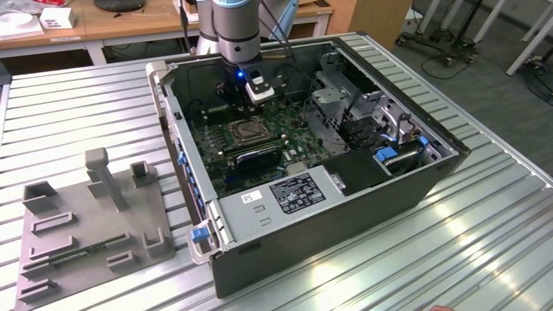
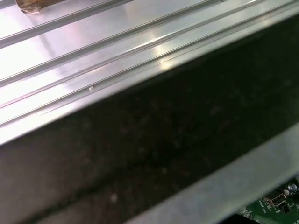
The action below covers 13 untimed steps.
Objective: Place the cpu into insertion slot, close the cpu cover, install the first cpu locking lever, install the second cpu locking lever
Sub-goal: 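Install the first cpu locking lever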
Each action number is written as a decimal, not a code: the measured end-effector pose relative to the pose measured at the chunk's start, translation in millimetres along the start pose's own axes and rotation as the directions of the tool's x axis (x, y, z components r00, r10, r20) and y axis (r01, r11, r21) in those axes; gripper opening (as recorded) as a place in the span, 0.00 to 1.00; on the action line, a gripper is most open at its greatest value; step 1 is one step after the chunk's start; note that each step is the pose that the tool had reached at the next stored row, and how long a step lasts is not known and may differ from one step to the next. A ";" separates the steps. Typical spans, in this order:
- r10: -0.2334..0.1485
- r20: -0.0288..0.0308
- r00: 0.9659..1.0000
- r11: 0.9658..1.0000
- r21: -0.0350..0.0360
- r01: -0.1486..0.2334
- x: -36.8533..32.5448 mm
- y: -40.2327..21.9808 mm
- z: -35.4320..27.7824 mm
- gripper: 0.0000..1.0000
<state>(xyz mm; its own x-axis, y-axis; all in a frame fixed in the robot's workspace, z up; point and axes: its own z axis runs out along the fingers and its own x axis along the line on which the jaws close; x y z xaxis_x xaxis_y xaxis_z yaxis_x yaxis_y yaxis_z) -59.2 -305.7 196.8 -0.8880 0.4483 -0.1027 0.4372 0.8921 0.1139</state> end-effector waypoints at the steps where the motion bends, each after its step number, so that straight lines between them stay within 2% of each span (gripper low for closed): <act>1: 0.002 0.000 1.000 1.000 0.001 -0.002 -0.2 0.0 0.2 0.11; 6: 0.004 0.000 1.000 1.000 0.004 -0.004 -0.6 0.3 1.3 0.11; 13: 0.004 0.000 1.000 1.000 0.004 -0.004 -0.7 0.6 1.5 0.11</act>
<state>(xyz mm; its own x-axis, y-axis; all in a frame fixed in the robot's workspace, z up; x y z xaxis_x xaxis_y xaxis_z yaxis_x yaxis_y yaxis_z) -58.1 -305.4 195.5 -0.8861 0.4520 -0.1026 0.4415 0.8904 0.1104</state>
